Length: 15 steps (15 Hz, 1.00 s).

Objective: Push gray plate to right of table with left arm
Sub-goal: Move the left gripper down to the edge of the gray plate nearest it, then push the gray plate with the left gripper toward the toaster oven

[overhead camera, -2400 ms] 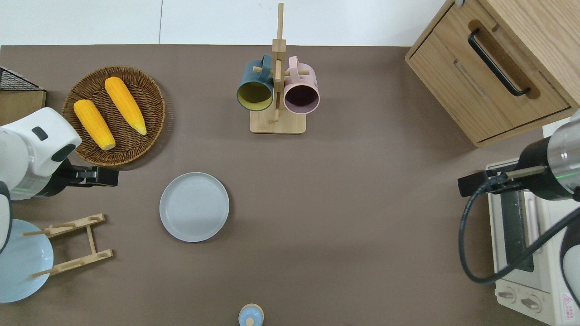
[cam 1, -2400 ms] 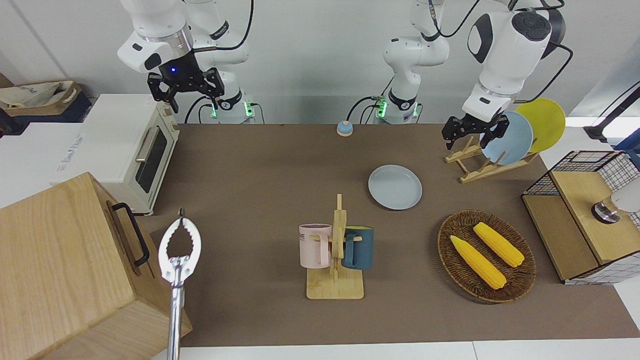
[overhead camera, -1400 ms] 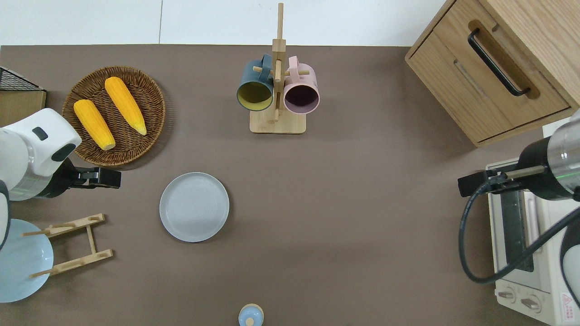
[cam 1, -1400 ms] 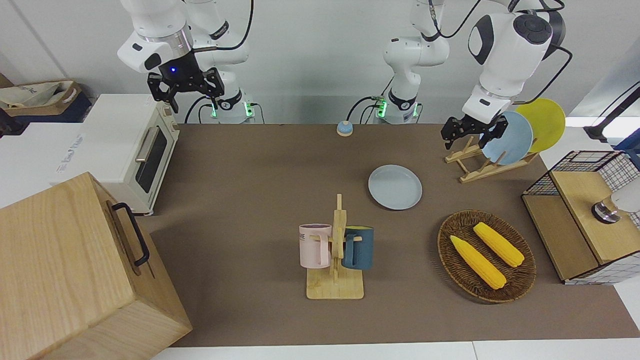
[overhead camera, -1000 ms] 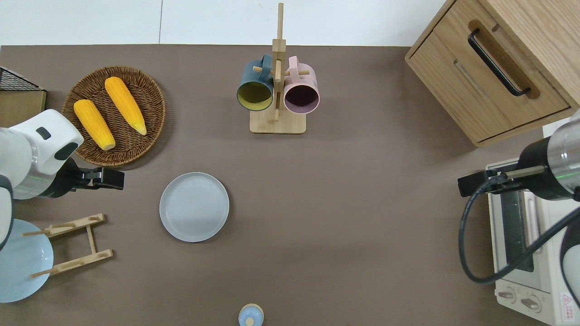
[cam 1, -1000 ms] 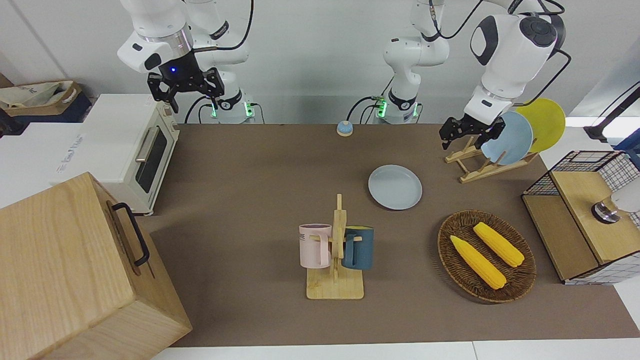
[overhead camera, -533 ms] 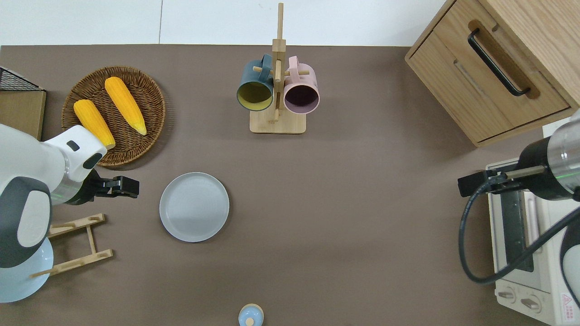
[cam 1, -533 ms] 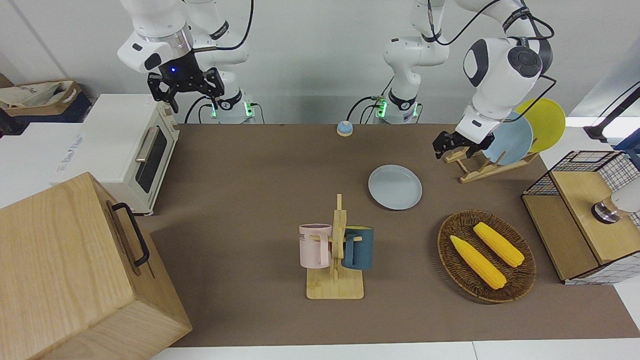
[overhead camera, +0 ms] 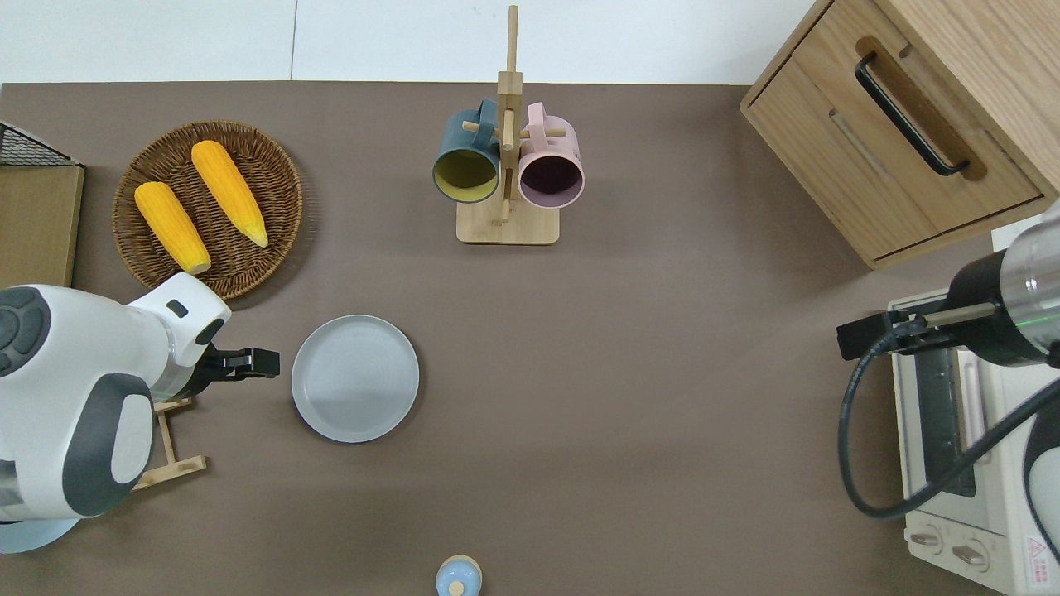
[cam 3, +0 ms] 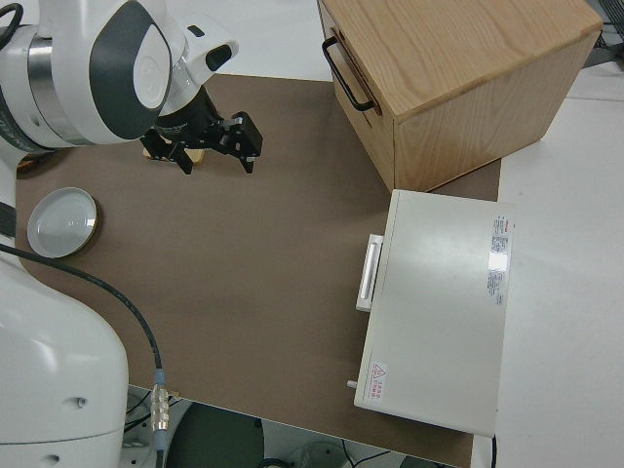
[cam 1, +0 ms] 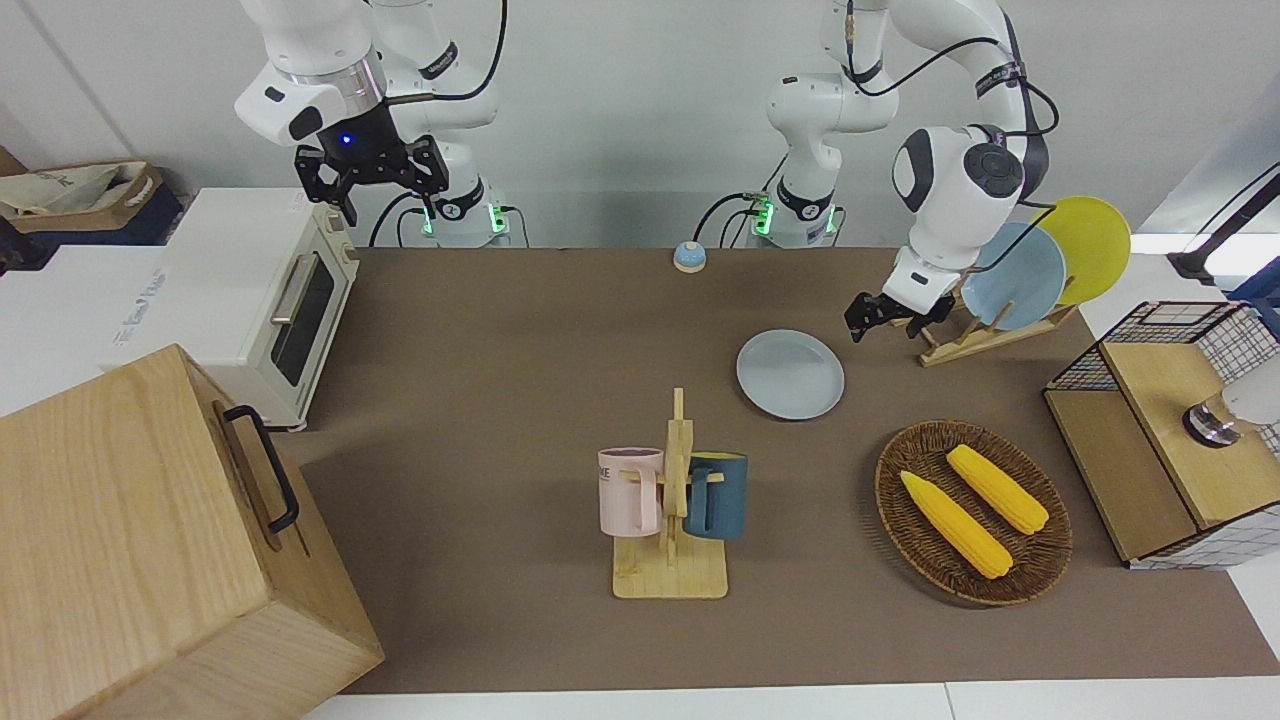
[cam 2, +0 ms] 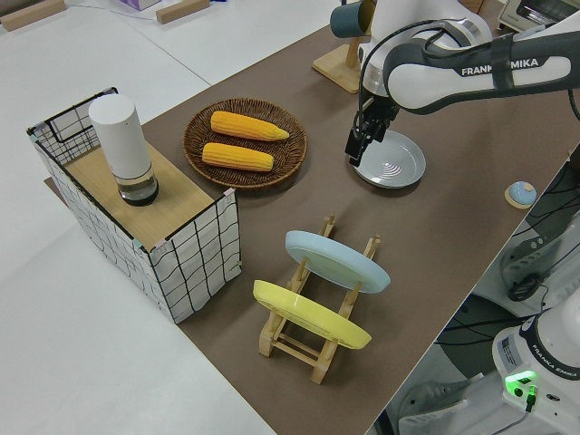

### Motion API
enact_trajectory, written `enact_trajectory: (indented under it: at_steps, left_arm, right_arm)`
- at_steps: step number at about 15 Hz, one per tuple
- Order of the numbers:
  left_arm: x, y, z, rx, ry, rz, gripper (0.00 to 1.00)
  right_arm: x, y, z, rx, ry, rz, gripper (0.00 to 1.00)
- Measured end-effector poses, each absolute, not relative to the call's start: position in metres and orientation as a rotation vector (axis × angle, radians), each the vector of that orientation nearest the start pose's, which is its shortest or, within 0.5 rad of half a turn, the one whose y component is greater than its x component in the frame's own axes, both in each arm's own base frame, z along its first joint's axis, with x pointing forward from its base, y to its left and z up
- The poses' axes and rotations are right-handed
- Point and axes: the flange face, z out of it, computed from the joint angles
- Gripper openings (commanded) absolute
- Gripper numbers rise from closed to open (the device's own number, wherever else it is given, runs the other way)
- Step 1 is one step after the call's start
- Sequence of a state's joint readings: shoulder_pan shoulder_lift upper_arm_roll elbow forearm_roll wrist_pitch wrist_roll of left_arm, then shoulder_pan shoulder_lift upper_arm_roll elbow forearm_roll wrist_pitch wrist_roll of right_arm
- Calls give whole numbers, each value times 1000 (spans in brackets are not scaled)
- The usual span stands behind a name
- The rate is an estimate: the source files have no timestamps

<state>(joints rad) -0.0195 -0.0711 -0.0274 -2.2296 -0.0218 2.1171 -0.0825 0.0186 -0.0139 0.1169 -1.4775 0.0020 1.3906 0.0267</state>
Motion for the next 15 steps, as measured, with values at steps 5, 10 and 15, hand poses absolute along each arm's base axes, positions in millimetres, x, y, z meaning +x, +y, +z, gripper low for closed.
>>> enact_trajectory:
  at_steps: [5,10,15]
  left_arm:
    - [487,-31,349,-3146,-75,7,991]
    - [479,-46,318,-3127,-100,-19,991]
    - [479,-55,299,-3112,-107,-2,819]
  right_arm:
    - [526,73,660,-3140,-171,115,983]
    - [526,73,660,-3140,-171,115,983]
    - [526,73,660,-3140,-171,115,983]
